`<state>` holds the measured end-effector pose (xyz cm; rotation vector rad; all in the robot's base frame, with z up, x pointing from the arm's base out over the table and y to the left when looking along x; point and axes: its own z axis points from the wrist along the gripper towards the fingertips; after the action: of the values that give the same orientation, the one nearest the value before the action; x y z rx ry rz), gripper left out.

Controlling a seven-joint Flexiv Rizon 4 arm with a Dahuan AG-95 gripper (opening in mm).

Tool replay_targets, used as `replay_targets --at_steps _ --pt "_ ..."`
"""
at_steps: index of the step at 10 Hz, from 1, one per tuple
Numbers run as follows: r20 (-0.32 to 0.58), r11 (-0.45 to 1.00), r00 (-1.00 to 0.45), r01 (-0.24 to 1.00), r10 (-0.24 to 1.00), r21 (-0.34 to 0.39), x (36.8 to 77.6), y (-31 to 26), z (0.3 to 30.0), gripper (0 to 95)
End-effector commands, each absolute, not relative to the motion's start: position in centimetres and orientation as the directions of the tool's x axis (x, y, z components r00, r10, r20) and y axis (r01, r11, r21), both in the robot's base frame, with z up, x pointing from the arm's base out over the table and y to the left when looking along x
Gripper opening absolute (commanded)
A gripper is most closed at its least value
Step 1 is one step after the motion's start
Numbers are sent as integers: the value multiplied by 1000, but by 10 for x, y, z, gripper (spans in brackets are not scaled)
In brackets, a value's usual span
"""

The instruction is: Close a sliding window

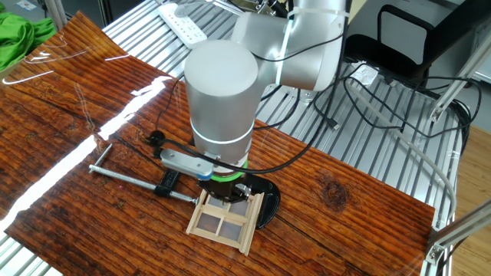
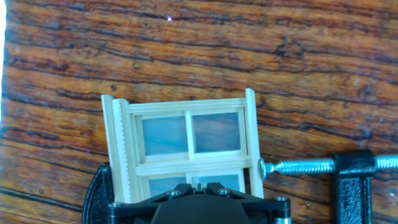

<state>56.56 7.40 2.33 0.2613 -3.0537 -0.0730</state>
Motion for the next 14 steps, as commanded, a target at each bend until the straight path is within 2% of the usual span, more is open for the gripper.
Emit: replay_targets --at_steps 1,14 --pt "73 986 -984 -159 -163 57 563 78 24 0" --pt "47 989 -989 -141 -143 46 553 92 12 0"
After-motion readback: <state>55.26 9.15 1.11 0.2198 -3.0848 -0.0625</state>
